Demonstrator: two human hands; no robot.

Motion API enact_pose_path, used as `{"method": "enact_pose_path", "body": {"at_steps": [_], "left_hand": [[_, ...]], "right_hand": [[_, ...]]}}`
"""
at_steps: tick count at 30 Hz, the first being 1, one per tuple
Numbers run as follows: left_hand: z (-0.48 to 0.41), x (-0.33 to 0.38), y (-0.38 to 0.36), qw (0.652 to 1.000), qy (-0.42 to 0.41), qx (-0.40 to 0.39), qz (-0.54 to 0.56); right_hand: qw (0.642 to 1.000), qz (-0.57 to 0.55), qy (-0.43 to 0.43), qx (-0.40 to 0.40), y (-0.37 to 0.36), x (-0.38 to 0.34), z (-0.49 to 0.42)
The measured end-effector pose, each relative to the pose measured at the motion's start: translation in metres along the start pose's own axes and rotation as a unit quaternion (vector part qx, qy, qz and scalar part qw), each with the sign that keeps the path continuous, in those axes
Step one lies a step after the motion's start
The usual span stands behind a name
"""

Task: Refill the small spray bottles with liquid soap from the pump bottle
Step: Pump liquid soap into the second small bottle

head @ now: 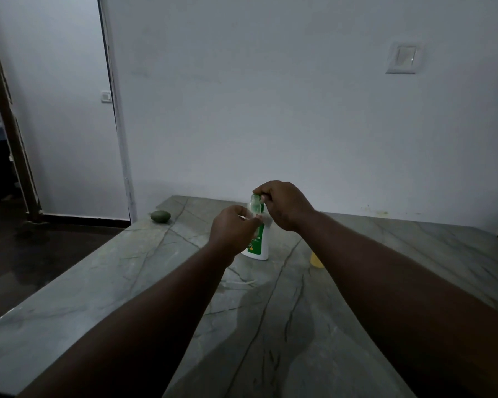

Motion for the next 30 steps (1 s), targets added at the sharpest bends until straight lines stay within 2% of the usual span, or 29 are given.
{"method": "enact_pose_path", "body": {"at_steps": [13,30], "left_hand": [[-0.002,-0.002,0.0,1.0,-0.006,0.003,0.011],[0.0,0.0,0.001,1.0,-0.015,0.008,-0.005]], "right_hand": [[1.0,-0.006,-0.002,0.021,0.005,0.005,-0.005],[1.0,0.019,0.011,0.006,0.0,0.002,-0.001]]}}
Point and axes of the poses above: each hand's wrist, its own z-axis away from the middle knuckle, its own y-axis out of the back of the hand, x = y × z, the point moved 6 cm from there along -z, towards the middle knuckle, and after that the axes turned 13 degrees about -z, right-handed, at the moved point
